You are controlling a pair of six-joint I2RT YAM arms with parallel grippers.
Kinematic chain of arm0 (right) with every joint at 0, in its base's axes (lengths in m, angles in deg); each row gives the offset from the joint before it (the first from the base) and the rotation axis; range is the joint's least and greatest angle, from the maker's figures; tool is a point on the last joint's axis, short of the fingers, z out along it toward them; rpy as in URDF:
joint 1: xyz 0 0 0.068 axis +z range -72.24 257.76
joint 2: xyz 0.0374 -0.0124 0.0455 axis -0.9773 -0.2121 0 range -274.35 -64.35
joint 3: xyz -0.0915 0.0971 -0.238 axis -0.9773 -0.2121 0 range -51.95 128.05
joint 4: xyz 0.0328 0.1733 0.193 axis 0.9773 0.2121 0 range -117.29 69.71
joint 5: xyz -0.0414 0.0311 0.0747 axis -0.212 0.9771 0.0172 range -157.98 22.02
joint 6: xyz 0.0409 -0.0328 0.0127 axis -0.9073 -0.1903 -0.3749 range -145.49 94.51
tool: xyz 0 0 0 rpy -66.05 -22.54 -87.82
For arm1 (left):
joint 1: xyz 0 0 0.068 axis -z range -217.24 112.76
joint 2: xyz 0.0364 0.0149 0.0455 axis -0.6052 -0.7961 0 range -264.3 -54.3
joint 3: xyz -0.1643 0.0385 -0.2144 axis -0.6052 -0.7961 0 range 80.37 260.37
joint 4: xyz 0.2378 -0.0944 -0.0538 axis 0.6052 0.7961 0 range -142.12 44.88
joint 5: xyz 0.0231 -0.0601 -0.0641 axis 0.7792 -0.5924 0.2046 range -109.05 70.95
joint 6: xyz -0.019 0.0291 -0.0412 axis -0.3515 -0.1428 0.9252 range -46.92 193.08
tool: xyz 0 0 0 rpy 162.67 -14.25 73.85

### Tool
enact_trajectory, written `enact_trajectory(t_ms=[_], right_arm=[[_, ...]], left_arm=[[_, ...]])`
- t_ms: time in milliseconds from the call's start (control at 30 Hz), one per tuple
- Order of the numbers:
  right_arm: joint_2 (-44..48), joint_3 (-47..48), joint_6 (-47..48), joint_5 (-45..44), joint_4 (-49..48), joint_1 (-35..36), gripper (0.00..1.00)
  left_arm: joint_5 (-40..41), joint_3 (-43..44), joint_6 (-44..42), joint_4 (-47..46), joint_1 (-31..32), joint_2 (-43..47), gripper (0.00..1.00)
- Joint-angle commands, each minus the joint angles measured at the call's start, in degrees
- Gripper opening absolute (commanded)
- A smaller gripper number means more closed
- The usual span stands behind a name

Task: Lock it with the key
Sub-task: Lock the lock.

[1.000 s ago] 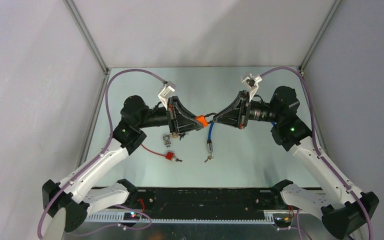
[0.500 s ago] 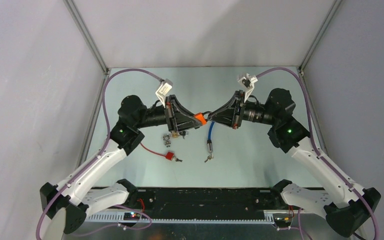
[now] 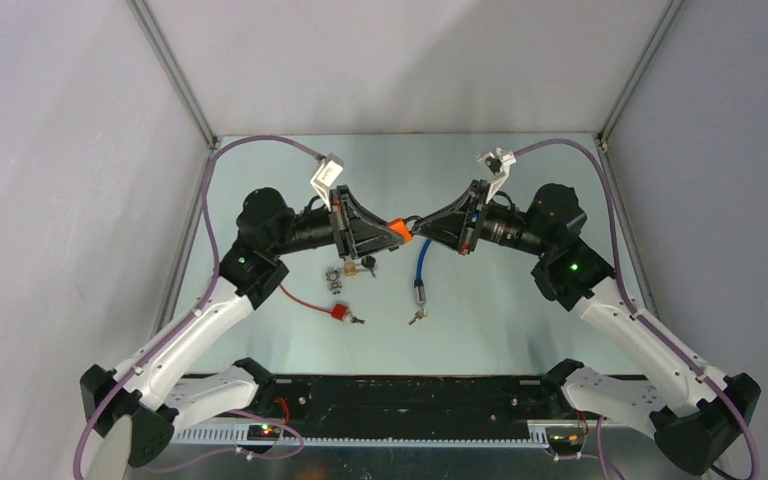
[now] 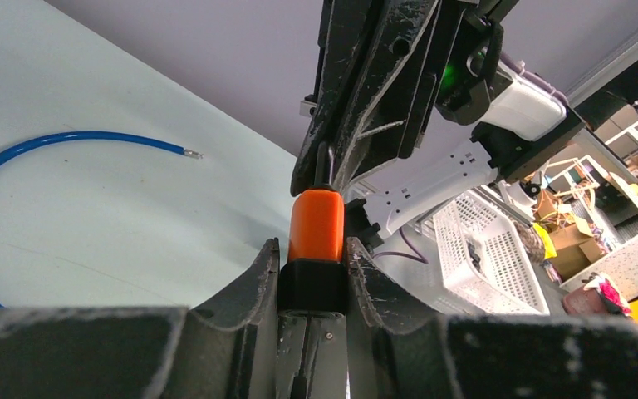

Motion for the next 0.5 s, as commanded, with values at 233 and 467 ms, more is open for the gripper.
enact_trajectory(t_ms=[233,467], right_arm=[[7.3,-10.0,-24.8,-6.5,-16.9,-6.9,0.59],[8.0,-15.0,-22.5,-8.0,-24.3,-2.6,0.79]], left_arm=[[12.0,3.5,10.6,-8.8,2.9,-1.0,0.00],[15.9,3.5,14.4,-10.8,3.0,0.3,0.00]])
